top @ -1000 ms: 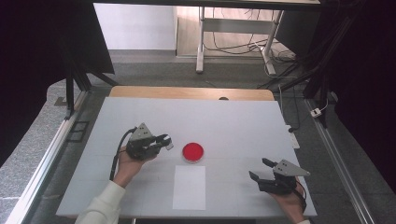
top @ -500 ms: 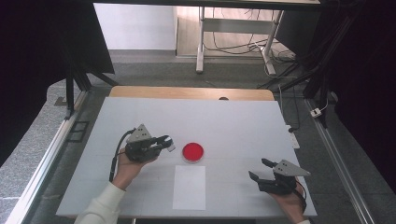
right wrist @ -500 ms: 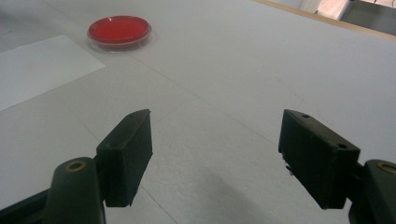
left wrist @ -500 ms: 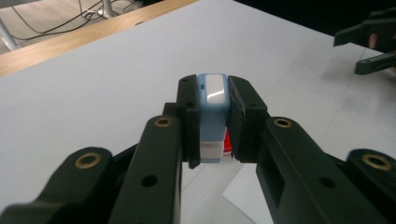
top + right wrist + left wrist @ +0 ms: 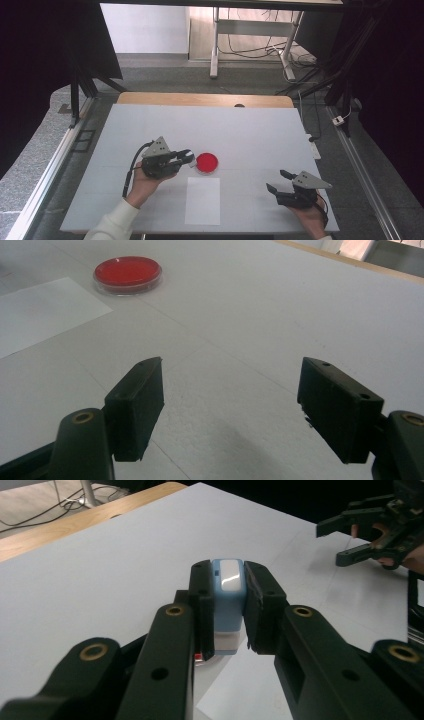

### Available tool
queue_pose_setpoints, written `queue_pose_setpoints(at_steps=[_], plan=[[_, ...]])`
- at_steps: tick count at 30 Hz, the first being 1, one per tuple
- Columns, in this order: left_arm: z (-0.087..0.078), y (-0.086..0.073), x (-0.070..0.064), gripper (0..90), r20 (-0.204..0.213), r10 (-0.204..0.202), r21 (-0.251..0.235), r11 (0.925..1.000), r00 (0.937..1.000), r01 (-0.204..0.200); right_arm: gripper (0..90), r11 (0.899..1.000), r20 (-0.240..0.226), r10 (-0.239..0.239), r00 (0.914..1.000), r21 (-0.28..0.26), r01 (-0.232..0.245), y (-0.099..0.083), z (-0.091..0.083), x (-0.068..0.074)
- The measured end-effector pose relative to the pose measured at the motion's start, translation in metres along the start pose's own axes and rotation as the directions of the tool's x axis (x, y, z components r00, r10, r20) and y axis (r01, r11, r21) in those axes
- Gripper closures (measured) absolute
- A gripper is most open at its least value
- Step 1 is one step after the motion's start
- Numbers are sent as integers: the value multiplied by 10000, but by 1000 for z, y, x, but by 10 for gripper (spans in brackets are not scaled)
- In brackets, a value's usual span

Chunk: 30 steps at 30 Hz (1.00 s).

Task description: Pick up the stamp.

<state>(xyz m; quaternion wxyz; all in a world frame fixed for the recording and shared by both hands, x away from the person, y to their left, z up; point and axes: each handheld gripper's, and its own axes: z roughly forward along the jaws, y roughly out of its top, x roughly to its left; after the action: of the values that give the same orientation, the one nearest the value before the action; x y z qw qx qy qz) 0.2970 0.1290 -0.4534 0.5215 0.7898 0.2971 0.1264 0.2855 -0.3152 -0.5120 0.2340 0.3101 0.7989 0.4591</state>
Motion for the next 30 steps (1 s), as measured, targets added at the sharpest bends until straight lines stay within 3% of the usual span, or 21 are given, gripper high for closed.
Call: queue_pose_setpoints(at_steps=[21, 30], plan=[[25, -1, -30, 759, 788, 189, 312, 9993, 9967, -214, 264, 9999, -22, -82, 10000, 95, 82, 0, 2, 1], [27, -1, -33, 759, 657, 213, 230, 9995, 9976, -229, 264, 9999, -16, -109, 9999, 96, 109, 0, 2, 1]])
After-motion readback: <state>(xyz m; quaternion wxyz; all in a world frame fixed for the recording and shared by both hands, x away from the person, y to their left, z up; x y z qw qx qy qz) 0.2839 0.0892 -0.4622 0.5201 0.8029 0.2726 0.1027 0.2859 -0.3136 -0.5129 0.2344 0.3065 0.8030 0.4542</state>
